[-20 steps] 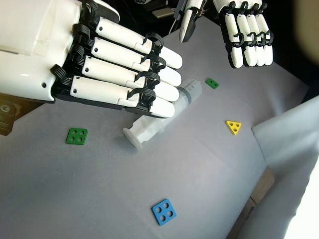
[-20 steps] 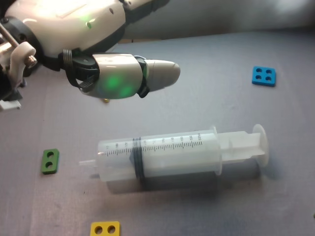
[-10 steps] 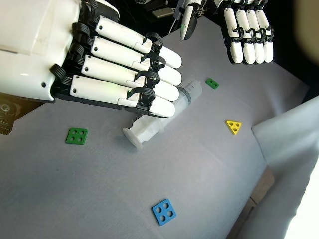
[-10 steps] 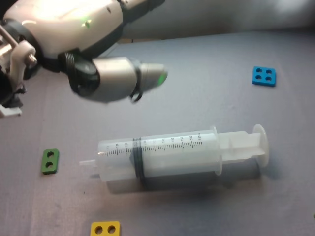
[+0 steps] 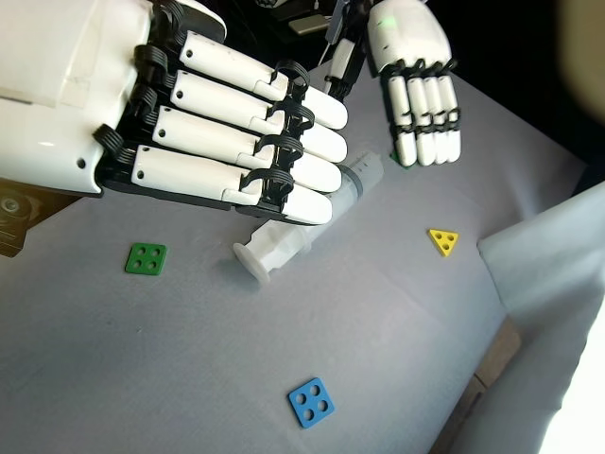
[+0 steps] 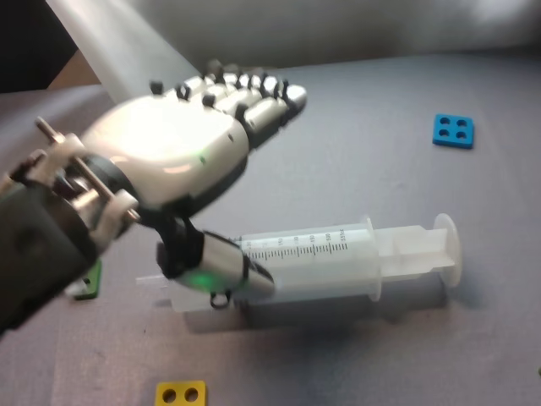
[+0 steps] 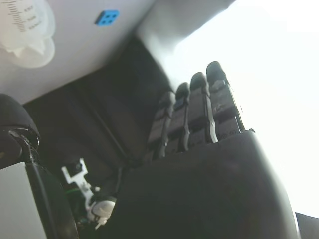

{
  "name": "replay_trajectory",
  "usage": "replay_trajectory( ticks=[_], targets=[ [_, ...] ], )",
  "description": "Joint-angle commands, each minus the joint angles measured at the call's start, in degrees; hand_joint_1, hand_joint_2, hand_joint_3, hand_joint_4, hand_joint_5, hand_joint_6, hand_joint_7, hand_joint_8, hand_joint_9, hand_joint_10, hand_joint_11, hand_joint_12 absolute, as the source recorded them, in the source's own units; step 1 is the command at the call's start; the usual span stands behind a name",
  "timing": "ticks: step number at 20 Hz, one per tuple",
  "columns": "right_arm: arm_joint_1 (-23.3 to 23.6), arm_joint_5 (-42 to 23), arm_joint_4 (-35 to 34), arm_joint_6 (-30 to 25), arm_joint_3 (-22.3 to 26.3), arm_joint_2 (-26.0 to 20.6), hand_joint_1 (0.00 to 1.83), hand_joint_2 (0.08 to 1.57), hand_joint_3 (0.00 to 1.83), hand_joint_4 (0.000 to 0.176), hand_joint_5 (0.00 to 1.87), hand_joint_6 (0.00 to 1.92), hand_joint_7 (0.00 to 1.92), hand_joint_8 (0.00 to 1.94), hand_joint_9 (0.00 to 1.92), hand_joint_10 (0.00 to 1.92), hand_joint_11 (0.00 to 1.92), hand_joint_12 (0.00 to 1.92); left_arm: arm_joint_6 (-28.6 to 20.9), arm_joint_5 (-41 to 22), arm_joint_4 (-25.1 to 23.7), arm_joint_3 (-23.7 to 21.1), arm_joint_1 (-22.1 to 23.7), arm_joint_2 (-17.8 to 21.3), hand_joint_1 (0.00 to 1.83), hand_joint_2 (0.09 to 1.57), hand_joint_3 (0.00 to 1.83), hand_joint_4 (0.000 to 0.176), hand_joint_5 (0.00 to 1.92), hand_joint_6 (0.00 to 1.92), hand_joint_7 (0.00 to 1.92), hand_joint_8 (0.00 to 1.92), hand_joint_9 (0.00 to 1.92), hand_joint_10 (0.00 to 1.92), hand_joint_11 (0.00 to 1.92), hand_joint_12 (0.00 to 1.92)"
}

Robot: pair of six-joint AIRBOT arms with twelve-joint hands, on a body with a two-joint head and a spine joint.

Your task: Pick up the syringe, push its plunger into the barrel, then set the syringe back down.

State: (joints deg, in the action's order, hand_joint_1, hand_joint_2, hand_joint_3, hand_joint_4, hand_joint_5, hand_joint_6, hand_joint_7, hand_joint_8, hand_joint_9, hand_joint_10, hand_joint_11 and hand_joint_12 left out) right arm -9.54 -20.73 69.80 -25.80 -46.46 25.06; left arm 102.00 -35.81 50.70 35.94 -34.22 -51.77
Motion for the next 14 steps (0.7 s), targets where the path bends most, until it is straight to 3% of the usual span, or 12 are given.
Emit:
replay_trajectory(
  ticks=[1, 9, 13, 14],
  targets=[
    [0.83, -2.08, -2.91, -0.12, 0.04, -0.08, 0.0, 1.25, 0.0, 0.0, 0.11, 0.0, 0.07, 0.0, 0.04, 0.0, 0.0, 0.23, -0.2, -6.65, -1.71, 0.33, -0.24, -0.78, 0.94, 0.81, 0.0, 0.0, 0.0, 0.0, 0.0, 0.0, 0.0, 0.0, 0.0, 0.18],
    [0.74, -1.48, -4.17, 0.36, 0.08, -0.1, 0.0, 1.23, 0.0, 0.0, 0.1, 0.0, 0.08, 0.0, 0.05, 0.0, 0.0, 0.24, 4.17, -10.4, 3.18, 2.2, -4.05, -6.66, 0.97, 0.84, 0.0, 0.0, 0.02, 0.0, 0.01, 0.0, 0.02, 0.0, 0.0, 0.28],
    [0.71, -1.28, -4.49, 0.6, 0.93, -0.1, 0.0, 1.23, 0.0, 0.0, 0.1, 0.0, 0.08, 0.0, 0.05, 0.0, 0.0, 0.21, 5.99, -11.05, 4.29, 3.63, -4.72, -9.53, 0.9, 0.85, 0.01, 0.0, 0.0, 0.0, 0.0, 0.0, 0.01, 0.0, 0.0, 0.28],
    [0.73, -1.03, -4.61, 0.59, 0.95, -0.1, 0.0, 1.23, 0.0, 0.0, 0.12, 0.0, 0.1, 0.0, 0.08, 0.01, 0.0, 0.27, 6.09, -11.69, 4.32, 4.08, -5.22, -10.65, 0.91, 0.84, 0.0, 0.0, 0.01, 0.0, 0.02, 0.0, 0.04, 0.0, 0.0, 0.35]
  ],
)
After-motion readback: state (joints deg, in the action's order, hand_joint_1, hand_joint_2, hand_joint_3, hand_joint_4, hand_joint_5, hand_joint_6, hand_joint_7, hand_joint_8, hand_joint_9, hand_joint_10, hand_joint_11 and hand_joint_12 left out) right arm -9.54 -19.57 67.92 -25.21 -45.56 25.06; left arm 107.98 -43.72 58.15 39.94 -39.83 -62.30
